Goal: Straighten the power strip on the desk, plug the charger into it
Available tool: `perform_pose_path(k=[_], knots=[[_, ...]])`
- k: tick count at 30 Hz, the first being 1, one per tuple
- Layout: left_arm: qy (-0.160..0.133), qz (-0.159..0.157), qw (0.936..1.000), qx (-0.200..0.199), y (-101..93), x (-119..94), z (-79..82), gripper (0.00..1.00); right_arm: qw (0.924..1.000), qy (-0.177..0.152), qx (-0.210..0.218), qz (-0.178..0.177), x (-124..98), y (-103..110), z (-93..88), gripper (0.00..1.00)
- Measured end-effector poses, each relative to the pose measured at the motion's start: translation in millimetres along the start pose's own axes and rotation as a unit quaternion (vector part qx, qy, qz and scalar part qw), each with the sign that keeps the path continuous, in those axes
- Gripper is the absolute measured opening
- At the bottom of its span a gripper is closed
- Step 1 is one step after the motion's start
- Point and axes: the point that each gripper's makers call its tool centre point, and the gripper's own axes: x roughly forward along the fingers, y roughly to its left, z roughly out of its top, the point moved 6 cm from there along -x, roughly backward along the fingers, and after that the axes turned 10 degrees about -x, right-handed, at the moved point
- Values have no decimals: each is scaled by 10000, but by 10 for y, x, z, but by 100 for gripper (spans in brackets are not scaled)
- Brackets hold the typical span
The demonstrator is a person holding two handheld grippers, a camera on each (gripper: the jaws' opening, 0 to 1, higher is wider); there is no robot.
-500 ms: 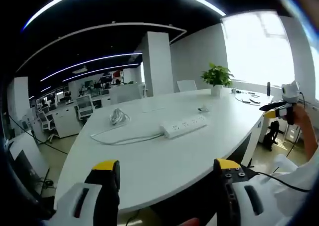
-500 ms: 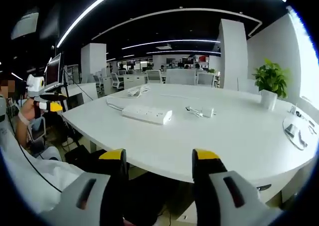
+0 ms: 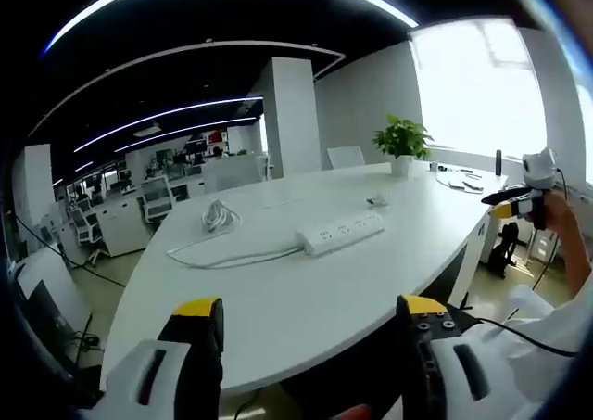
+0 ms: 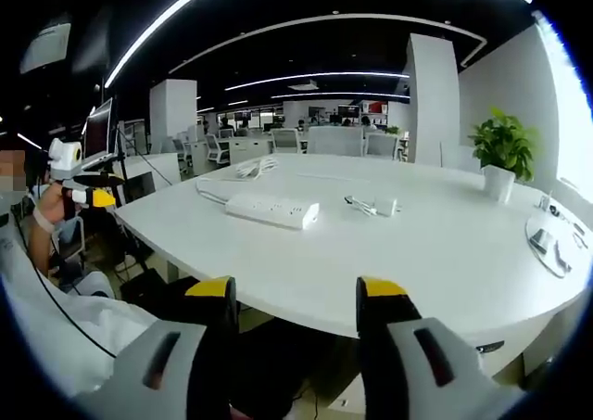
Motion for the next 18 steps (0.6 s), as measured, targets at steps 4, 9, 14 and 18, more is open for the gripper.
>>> perform_pose_path(k=[4, 9, 14, 18], knots=[[-31, 4, 10000, 8, 7, -13, 8, 77, 10000, -6, 0, -10, -2, 1, 7, 51], [-94, 87, 9999, 41, 36, -28, 24, 77, 10000, -24, -41, -4, -8, 23, 35, 51], [15, 201, 9998, 31, 80, -5, -14, 77, 9999, -97, -67, -5, -23, 26, 67, 51], [-45, 141, 9999, 76, 39, -10, 8, 77, 10000, -76, -64, 13, -6, 28, 52, 51]])
